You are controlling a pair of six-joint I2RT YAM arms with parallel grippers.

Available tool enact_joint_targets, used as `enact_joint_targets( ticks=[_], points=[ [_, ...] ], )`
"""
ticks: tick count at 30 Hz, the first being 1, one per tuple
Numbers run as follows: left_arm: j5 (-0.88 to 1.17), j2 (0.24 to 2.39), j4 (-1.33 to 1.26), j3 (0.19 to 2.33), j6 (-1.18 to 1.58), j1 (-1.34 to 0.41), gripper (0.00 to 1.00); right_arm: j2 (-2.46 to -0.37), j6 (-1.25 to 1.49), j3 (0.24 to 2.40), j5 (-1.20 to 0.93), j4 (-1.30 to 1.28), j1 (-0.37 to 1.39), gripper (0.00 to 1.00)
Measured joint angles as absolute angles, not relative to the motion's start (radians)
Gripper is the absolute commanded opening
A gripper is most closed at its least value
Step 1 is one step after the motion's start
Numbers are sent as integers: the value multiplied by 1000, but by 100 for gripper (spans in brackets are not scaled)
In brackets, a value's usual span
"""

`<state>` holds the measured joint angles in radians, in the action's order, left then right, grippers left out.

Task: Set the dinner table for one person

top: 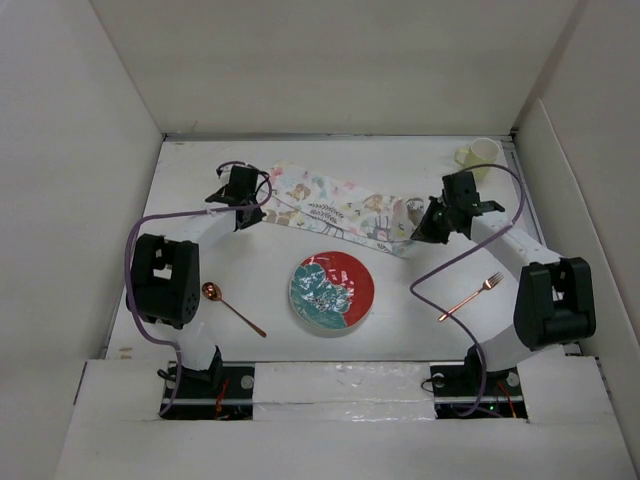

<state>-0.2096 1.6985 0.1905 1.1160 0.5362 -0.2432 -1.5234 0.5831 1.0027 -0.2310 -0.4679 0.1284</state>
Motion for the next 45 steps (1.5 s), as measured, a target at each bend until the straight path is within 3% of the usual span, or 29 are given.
enact_joint_targets(
  ticks=[4, 5, 6, 8, 9, 12, 31, 39, 45],
  points=[
    [-211, 1700, 187, 1106, 537, -247, 1, -1550, 568, 1085, -174, -495, 226, 0],
    [-213, 1703, 188, 1106, 537, -247, 16, -1569, 564, 1109, -161, -499, 252, 3],
    [-215, 1707, 189, 1106, 534, -247, 23, -1593, 562, 1132, -146, -501, 272, 17],
    [-218, 1721, 192, 1108, 536, -247, 35, -1645, 556, 1171, -118, -506, 309, 26],
    [-219, 1729, 192, 1108, 535, -247, 39, -1667, 554, 1184, -109, -510, 319, 33],
    [-217, 1762, 199, 1118, 532, -247, 48, -1734, 547, 1213, -76, -528, 336, 36],
    [-211, 1892, 220, 1222, 520, -246, 44, -1888, 542, 1300, 44, -605, 408, 38],
    [-216, 1913, 216, 1245, 522, -246, 39, -1928, 543, 1333, 100, -620, 409, 27],
    [-223, 1929, 213, 1265, 526, -246, 45, -1935, 546, 1341, 128, -626, 409, 17]
  ],
)
